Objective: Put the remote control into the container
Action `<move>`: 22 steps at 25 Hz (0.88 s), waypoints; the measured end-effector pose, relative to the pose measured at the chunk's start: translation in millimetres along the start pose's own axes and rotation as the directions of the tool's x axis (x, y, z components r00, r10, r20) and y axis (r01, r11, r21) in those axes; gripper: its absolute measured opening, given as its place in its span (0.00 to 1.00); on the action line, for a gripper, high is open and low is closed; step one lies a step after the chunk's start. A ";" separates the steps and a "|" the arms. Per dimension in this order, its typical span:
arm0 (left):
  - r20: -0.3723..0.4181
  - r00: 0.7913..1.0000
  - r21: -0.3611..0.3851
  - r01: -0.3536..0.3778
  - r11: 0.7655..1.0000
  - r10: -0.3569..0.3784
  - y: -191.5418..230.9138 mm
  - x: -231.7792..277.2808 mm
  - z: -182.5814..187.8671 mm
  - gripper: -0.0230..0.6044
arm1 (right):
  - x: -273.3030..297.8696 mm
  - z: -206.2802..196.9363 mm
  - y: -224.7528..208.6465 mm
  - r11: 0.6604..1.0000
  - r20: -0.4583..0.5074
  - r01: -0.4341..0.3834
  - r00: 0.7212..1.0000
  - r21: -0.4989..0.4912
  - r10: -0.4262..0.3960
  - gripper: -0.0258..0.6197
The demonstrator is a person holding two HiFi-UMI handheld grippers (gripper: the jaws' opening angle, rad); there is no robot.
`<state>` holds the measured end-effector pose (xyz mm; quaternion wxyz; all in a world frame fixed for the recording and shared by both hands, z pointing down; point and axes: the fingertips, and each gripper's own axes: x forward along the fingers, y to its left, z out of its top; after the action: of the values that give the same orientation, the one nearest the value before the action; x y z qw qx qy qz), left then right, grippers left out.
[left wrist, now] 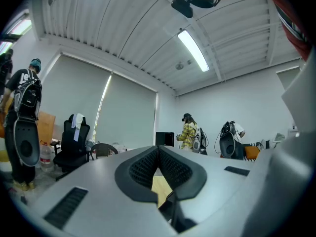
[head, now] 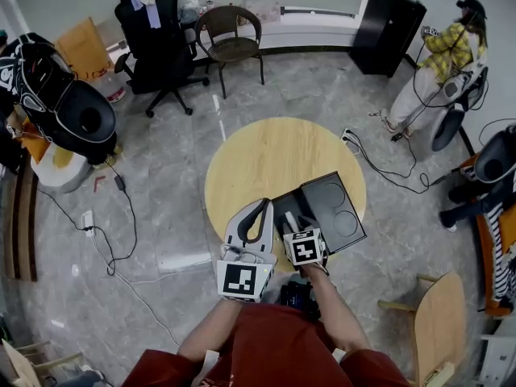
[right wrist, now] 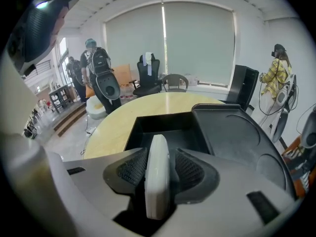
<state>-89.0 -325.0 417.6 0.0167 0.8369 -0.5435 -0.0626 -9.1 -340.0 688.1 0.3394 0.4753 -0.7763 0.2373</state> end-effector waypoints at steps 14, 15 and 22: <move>-0.064 0.997 0.029 0.033 0.999 -0.031 -6.5 -8.5 -12.5 0.07 | -28.4 17.3 9.3 0.999 0.082 -0.023 0.996 0.026 0.021 0.32; -0.064 0.997 0.031 0.036 0.999 -0.034 -7.0 -9.1 -13.1 0.07 | -31.1 19.6 9.9 0.999 0.091 -0.024 0.996 0.028 0.021 0.32; -0.049 0.998 0.036 0.044 0.998 -0.042 -13.0 -3.5 -4.7 0.07 | -68.8 52.1 5.1 0.999 0.211 -0.016 0.978 0.033 0.009 0.32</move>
<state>-78.1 -316.7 421.3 0.0129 0.8499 -0.5258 -0.0329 -7.5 -334.1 601.9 0.2456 0.4985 -0.8067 0.2010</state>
